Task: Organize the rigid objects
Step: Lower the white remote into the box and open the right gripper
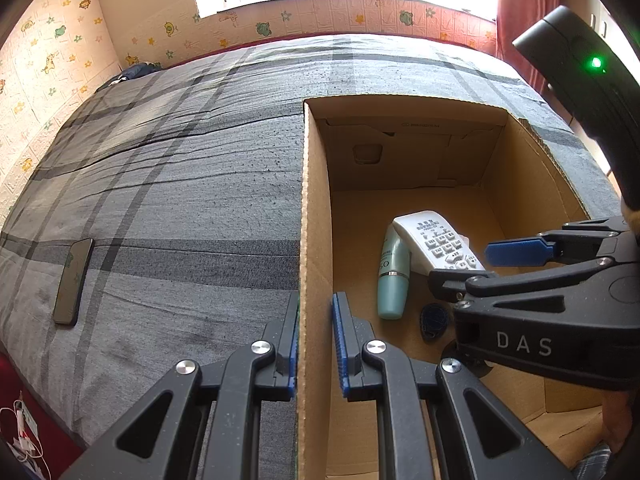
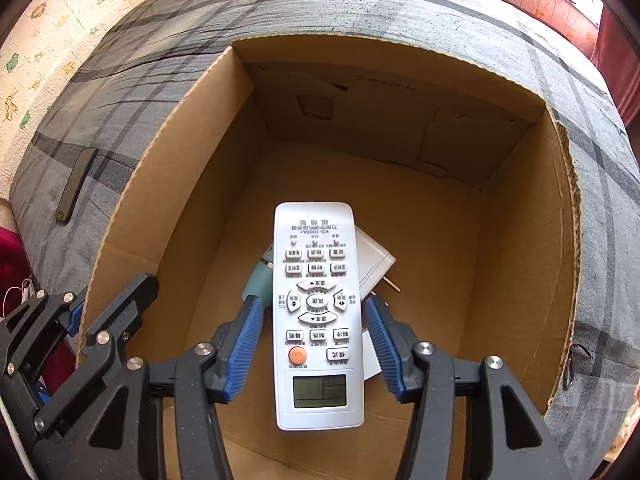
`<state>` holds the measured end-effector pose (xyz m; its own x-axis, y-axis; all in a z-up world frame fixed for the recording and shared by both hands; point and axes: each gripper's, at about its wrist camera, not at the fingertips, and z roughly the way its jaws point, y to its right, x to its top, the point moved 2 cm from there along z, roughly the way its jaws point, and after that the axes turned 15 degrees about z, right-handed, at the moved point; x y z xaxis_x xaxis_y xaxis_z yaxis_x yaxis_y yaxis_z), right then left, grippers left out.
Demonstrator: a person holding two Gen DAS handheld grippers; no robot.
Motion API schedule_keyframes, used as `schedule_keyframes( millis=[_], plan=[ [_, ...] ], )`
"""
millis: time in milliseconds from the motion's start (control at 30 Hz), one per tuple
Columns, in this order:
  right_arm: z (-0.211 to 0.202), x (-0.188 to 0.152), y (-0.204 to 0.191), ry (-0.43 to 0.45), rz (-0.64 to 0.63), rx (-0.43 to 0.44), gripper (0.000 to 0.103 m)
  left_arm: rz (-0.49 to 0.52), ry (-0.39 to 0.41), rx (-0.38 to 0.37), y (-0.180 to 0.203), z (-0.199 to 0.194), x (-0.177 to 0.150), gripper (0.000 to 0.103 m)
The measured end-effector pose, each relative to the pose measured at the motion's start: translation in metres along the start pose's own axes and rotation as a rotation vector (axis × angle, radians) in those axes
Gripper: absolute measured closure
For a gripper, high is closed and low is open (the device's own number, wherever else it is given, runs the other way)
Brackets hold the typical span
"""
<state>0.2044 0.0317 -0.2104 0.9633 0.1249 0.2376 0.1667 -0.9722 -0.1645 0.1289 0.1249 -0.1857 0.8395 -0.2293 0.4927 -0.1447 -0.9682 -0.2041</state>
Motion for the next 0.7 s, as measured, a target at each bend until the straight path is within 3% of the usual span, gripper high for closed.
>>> schedule_keyframes(
  millis=[133,300,500,700],
  plan=[
    [-0.006,0.001,0.001,0.017,0.006,0.003,0.037,0.000,-0.001,0.000,0.000,0.000,0.000,0.088],
    [-0.018,0.004,0.001,0.045,0.013,0.018,0.015,0.001,-0.002,0.000,0.001,0.000,0.000,0.088],
    [-0.036,0.001,0.000,0.086,0.019,0.035,0.008,0.001,-0.003,0.002,0.000,0.000,0.000,0.088],
    [-0.066,0.001,0.002,0.177,0.002,-0.019,0.002,0.000,-0.004,0.001,-0.001,0.001,0.001,0.088]
  ],
)
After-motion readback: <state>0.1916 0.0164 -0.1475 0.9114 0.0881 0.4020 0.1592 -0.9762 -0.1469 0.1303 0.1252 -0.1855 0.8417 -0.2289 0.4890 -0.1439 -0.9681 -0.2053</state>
